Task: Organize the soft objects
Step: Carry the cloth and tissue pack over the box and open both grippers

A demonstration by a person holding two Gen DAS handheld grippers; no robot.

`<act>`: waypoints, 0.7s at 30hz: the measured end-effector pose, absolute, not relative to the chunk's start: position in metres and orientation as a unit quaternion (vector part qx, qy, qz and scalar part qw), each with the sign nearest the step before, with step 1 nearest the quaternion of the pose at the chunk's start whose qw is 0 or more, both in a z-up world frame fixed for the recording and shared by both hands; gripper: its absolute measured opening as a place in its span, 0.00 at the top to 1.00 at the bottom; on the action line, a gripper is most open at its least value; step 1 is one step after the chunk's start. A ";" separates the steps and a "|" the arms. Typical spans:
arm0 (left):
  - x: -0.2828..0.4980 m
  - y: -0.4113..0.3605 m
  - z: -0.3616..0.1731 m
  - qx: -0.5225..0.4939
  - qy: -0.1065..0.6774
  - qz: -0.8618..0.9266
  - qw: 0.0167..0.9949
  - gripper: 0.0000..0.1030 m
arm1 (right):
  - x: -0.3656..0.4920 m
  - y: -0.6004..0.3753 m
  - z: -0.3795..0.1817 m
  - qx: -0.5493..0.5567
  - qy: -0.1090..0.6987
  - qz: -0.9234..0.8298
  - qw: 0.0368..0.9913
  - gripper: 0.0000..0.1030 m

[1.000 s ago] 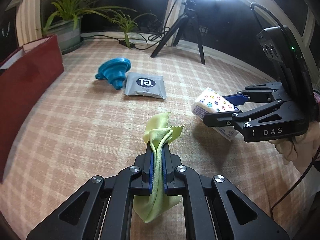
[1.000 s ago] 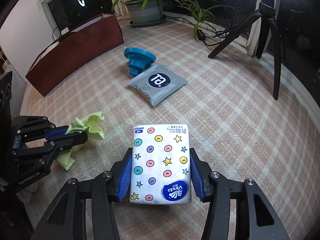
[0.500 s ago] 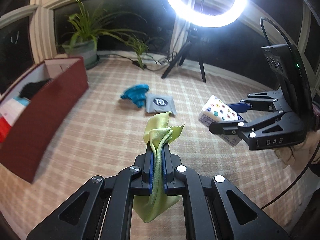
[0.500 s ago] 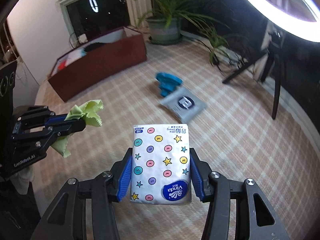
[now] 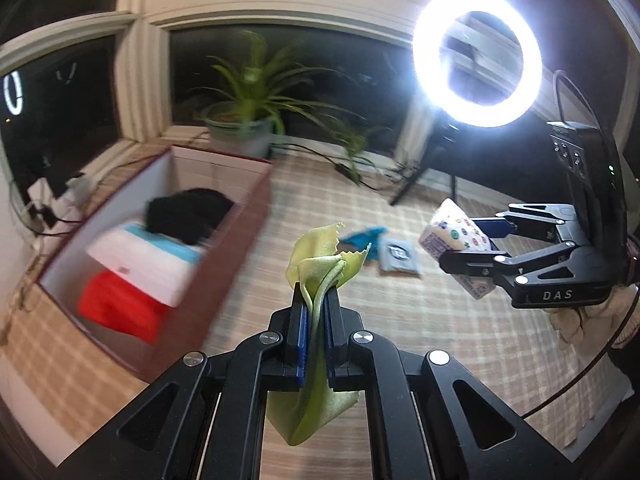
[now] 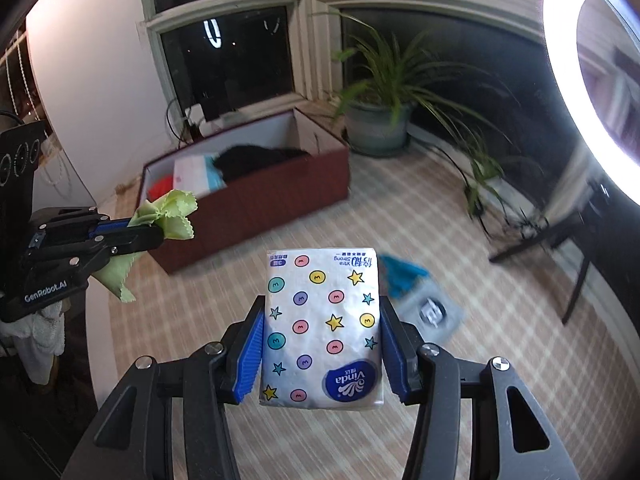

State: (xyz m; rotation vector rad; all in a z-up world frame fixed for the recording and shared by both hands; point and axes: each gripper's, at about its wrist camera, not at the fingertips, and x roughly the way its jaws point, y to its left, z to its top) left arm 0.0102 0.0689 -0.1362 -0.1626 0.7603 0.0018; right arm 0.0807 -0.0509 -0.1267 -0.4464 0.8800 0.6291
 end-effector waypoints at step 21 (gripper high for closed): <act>0.059 0.210 -0.145 -0.099 0.408 0.078 0.904 0.95 | 0.204 0.136 -0.151 -0.230 0.423 0.301 0.823 0.54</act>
